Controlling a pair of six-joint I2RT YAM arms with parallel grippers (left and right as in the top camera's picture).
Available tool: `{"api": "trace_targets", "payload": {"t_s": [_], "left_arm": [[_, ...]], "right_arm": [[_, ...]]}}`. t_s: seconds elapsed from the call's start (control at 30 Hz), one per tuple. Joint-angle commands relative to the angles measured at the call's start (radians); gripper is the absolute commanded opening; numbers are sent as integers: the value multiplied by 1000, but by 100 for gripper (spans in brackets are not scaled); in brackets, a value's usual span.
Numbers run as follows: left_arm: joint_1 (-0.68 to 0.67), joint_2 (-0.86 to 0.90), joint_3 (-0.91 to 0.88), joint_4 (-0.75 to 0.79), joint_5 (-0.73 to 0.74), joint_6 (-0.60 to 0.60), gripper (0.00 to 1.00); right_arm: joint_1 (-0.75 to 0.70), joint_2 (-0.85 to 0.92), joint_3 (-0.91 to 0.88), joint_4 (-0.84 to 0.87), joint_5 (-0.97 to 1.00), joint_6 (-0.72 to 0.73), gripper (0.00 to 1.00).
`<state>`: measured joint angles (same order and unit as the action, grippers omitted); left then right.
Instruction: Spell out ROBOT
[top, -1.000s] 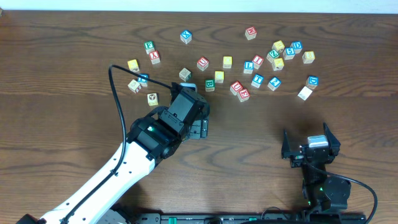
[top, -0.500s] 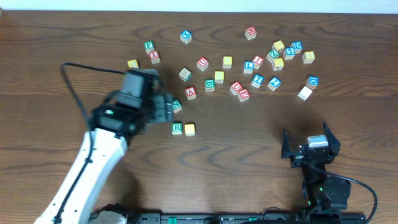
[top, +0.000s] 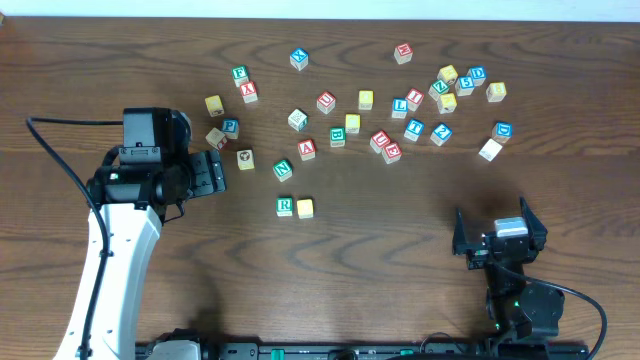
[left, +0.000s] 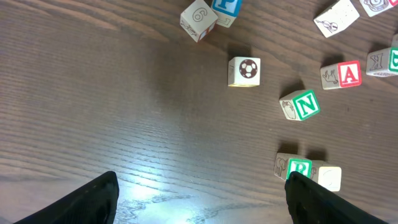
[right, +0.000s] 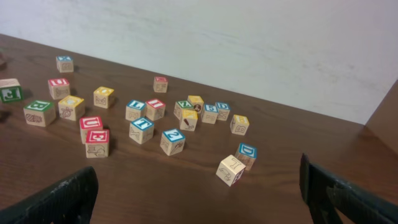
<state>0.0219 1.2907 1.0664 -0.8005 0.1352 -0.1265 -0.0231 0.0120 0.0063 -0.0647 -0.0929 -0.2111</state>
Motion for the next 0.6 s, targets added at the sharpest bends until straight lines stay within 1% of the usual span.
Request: {"api": "trace_targets", "payload": {"t_s": [0.0, 0.17, 0.2, 0.23, 0.4, 0.43, 0.47, 0.57], "left_arm": [[4, -16, 21, -2, 15, 33, 84], [4, -15, 21, 35, 3, 33, 82], [4, -15, 21, 41, 1, 33, 87], [4, -15, 21, 43, 2, 32, 98], [4, -15, 21, 48, 85, 34, 98], [4, -15, 21, 52, 105, 53, 99], [3, -15, 21, 56, 135, 97, 97], [-7, -15, 21, 62, 241, 309, 92]], "right_arm": [[-3, -5, -1, -5, 4, 16, 99], [-3, -5, -1, -5, 4, 16, 99], [-3, -5, -1, -5, 5, 16, 99], [-3, -5, -1, -5, 4, 16, 99], [-3, -5, -1, -5, 4, 16, 99], [-3, -5, -1, -5, 4, 16, 99], [-3, -5, -1, -5, 4, 16, 99], [-3, -5, -1, -5, 4, 16, 99]]}}
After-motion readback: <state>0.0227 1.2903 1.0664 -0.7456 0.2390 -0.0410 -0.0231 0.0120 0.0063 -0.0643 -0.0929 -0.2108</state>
